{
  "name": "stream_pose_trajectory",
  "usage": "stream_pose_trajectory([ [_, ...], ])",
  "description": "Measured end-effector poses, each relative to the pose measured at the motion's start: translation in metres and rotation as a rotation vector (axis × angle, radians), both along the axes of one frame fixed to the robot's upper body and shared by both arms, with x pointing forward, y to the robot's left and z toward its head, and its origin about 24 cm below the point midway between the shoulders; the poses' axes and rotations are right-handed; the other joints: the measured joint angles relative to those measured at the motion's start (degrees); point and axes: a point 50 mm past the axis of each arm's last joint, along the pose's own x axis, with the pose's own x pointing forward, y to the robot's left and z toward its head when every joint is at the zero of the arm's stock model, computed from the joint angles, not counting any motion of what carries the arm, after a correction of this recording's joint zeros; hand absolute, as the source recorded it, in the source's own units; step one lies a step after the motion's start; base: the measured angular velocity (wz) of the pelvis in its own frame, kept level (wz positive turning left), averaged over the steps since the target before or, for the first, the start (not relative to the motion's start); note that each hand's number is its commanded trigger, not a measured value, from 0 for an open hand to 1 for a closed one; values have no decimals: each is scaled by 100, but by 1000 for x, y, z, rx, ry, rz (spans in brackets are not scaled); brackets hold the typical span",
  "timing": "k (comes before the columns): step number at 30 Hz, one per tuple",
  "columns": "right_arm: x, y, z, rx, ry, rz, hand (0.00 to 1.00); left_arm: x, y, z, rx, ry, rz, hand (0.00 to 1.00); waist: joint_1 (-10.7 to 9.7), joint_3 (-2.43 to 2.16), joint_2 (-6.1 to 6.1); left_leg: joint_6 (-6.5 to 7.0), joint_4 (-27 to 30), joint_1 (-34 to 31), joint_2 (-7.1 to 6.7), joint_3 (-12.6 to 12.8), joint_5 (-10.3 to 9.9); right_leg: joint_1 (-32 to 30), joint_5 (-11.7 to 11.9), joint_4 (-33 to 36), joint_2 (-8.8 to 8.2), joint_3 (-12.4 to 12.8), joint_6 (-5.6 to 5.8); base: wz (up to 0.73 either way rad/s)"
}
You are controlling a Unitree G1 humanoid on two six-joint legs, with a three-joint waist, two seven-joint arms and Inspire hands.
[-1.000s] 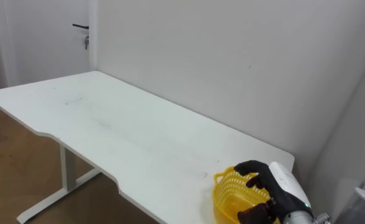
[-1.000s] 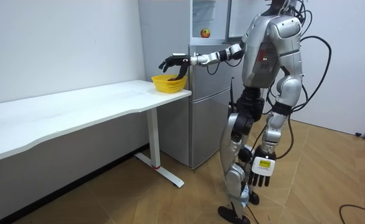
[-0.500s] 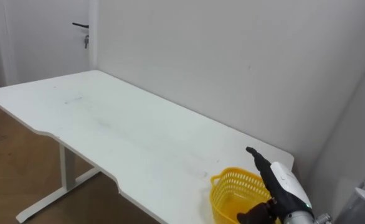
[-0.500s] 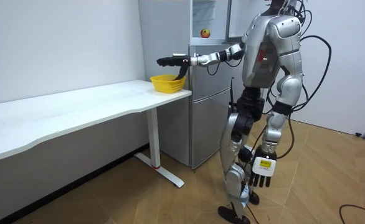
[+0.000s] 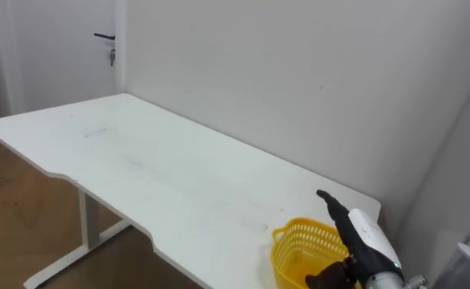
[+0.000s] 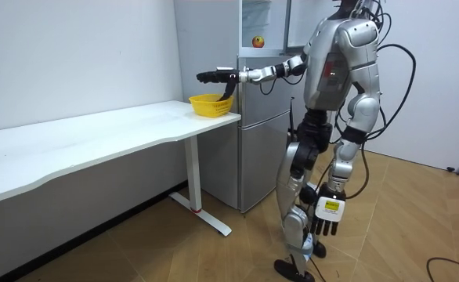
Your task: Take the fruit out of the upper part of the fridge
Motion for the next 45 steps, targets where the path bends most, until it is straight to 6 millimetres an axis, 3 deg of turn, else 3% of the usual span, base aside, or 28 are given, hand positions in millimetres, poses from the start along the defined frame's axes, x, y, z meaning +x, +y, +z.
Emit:
stream_pose_trajectory([
  [7, 4, -6, 18, 56, -89, -53, 0, -4, 0, 1, 9, 5, -3, 0, -36, 9, 15, 1, 6, 6, 2, 18, 1, 4, 0, 4, 2, 44, 0, -1],
  [14, 0, 13, 72, 156, -353, 20, 0, -8, -13, -5, -20, 10, 11, 0, -213, 76, 170, 3, 8, 12, 3, 50, -2, -16, 1, 0, 9, 154, -1, -4],
  [22, -19, 21, 114, 248, -583, 80, 0, -15, -16, -5, -18, 3, 44, 0, -348, 18, 446, 20, -170, 233, 48, 337, 9, 6, 1, 5, 13, 434, -1, -18],
  [24, -25, 18, 127, 267, -662, 67, 0, -16, -14, -5, -5, -8, 61, 0, -472, 2, 511, 21, -242, 309, 80, 437, 10, 20, 1, 8, 27, 497, -1, -21],
  [29, -43, 6, 148, 284, -834, -4, 0, -15, -16, -6, 4, -25, 79, 0, -805, -30, 539, 20, -299, 344, 96, 481, 11, 1, 1, 6, 40, 525, -1, -7],
  [36, -65, -13, 184, 284, -1098, -81, 0, -6, -18, -9, 5, -55, 74, 0, -1216, -33, 584, 21, -333, 474, 118, 659, 11, 17, 1, 7, 54, 723, -1, -14],
  [45, -72, -33, 195, 270, -1181, -156, 0, 9, -17, -10, 3, -90, 65, 0, -1482, -15, 587, 23, -341, 505, 190, 874, -6, -21, 20, 27, 92, 856, -29, -10],
])
